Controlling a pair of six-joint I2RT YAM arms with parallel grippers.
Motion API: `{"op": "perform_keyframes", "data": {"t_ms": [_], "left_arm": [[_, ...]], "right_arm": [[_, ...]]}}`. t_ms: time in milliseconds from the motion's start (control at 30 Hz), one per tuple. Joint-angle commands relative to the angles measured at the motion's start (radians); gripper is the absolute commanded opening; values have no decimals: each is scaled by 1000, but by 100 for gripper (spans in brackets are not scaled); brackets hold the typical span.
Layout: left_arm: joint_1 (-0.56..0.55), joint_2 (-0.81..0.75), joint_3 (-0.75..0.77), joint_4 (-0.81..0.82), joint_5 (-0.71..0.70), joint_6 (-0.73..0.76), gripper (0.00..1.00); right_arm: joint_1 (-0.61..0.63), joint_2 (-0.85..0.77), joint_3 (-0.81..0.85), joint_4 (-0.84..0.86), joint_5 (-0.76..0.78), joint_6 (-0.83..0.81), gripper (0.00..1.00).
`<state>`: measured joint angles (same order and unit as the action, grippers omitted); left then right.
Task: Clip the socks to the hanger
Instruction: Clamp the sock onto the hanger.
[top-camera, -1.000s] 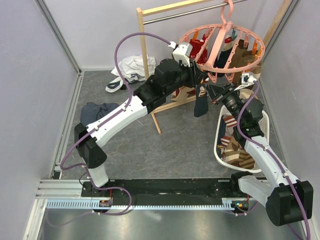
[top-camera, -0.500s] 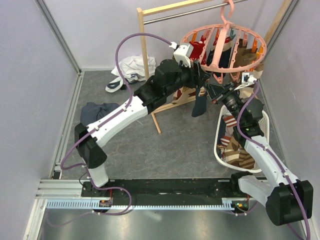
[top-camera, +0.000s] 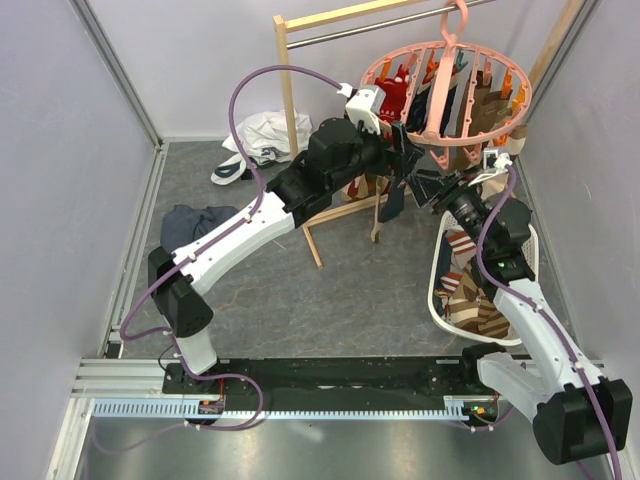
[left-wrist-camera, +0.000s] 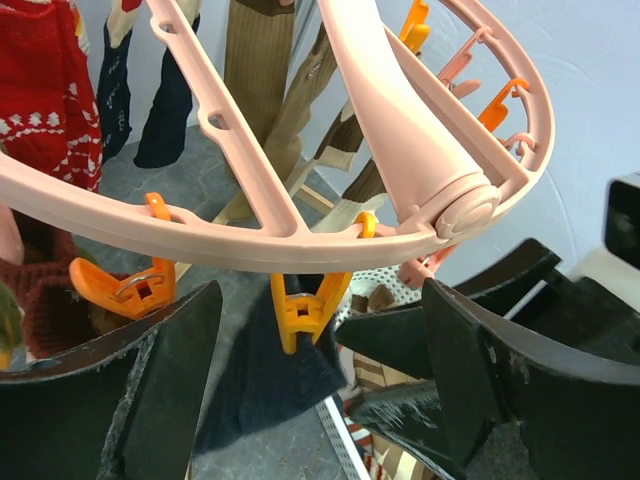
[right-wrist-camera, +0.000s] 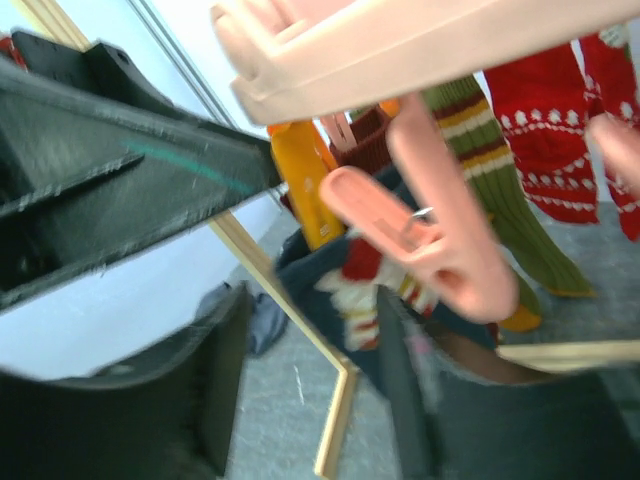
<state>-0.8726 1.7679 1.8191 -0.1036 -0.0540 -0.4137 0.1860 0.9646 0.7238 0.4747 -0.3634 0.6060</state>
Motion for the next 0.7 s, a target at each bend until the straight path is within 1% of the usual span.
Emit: {"op": "perform_keyframes", "data": {"t_ms": [0,67,100,167,200,300,333,400,500,600,667], "left_arm": [[-5,-70,5,2,-53,81,88],[-5,-85,-15,-11,-56,90,89],[-5,-97,-26,-13,-53,96,89],[-5,-137,-61,-13,-53,105,89],[-6,-151,-72,-11,-53,116,89],[-14,-202,-116,-10,-44,121,89],[-20,-209,-125,-13,-32,124,89],[-45,-228,-126,-25,-18,141,89],[-95,-229,-121,-25,-29,174,89],[-126,-225,-115,-25,-52,176,89],[-138,-220,-115,-25,-70,164,88]], "right_arm": [[4,-73,20,-135,18,-112,66],[4,-108,9,-174,21,-150,72],[4,-121,22,-253,30,-175,73],[3,-154,38,-333,63,-250,76],[3,-165,52,-399,78,-273,77],[-14,-193,77,-473,99,-342,79],[-26,-191,86,-505,80,-354,79],[-68,-187,120,-536,52,-406,79],[-86,-164,163,-542,40,-430,79],[-105,-121,219,-532,-2,-379,79],[-112,-115,221,-493,-3,-353,79]]}}
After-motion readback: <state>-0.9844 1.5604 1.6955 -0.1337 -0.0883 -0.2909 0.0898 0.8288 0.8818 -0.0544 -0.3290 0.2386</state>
